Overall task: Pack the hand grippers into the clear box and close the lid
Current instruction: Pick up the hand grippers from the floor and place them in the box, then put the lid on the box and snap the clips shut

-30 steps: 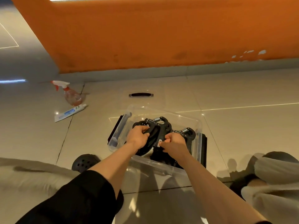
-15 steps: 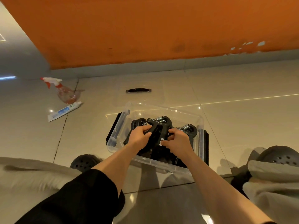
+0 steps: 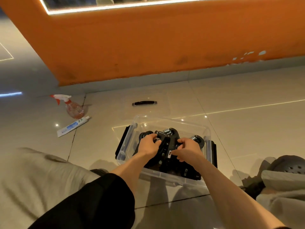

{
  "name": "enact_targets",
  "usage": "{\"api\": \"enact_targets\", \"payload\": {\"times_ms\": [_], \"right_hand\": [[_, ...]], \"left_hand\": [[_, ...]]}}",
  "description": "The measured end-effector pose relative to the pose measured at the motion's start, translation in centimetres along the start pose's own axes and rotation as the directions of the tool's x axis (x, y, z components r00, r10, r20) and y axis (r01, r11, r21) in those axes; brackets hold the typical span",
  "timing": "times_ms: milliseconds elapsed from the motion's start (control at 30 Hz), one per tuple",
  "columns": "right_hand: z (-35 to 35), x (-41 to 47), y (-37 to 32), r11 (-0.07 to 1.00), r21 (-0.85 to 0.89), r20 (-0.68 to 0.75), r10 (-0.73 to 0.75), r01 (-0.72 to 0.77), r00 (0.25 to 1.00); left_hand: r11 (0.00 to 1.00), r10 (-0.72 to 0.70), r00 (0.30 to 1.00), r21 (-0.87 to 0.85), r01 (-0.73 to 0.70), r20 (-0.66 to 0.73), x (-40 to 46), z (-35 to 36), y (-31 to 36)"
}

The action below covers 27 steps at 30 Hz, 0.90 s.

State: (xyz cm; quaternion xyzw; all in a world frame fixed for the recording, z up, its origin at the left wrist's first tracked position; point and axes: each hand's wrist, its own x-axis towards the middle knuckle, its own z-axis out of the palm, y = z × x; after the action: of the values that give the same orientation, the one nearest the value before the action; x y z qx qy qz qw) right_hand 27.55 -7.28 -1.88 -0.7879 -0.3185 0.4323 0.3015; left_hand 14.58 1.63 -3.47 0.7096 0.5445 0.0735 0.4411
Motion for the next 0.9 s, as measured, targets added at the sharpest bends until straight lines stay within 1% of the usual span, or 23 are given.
{"api": "enact_targets", "payload": {"times_ms": [100, 233, 300, 400, 500, 600, 700, 833, 900], "right_hand": [[-1.6, -0.3, -0.9, 0.998, 0.037, -0.014, -0.043, 0.043, 0.999], [-3.7, -0.1, -2.5, 0.991, 0.091, -0.077, -0.093, 0.100, 0.993], [-4.1, 0.8, -3.3, 0.984, 0.114, -0.114, -0.126, 0.139, 0.986], [-3.2, 3.1, -4.4, 0.974, 0.126, -0.134, -0.170, 0.187, 0.976], [-1.3, 5.6, -5.5, 0.971, 0.102, -0.134, -0.204, 0.218, 0.970], [0.5, 7.8, -6.9, 0.967, 0.102, -0.099, -0.223, 0.233, 0.970], [1.3, 10.6, -8.7, 0.959, 0.090, -0.090, -0.260, 0.268, 0.961], [0.8, 15.3, -10.4, 0.943, 0.002, -0.112, -0.330, 0.332, 0.937], [0.1, 17.8, -10.7, 0.946, -0.038, -0.129, -0.324, 0.322, 0.937]], "left_hand": [[0.999, 0.037, 0.999, 0.032, -0.036, -0.035, -0.1, -1.1, 2.3], [0.993, 0.115, 0.993, -0.010, -0.116, -0.036, -0.2, -2.2, 5.2], [0.987, 0.157, 0.986, -0.033, -0.159, -0.049, 0.5, -2.7, 5.6], [0.974, 0.200, 0.974, -0.084, -0.210, -0.111, 1.9, -4.0, 4.8], [0.976, 0.189, 0.969, -0.080, -0.204, -0.160, 3.6, -5.2, 3.2], [0.976, 0.126, 0.965, -0.145, -0.162, -0.231, 6.0, -6.1, 2.6], [0.973, 0.089, 0.964, -0.184, -0.138, -0.251, 8.8, -6.6, 3.3], [0.975, 0.094, 0.951, -0.167, -0.148, -0.295, 13.4, -7.3, 4.5], [0.982, 0.121, 0.952, -0.108, -0.157, -0.281, 16.1, -7.0, 4.8]]}}
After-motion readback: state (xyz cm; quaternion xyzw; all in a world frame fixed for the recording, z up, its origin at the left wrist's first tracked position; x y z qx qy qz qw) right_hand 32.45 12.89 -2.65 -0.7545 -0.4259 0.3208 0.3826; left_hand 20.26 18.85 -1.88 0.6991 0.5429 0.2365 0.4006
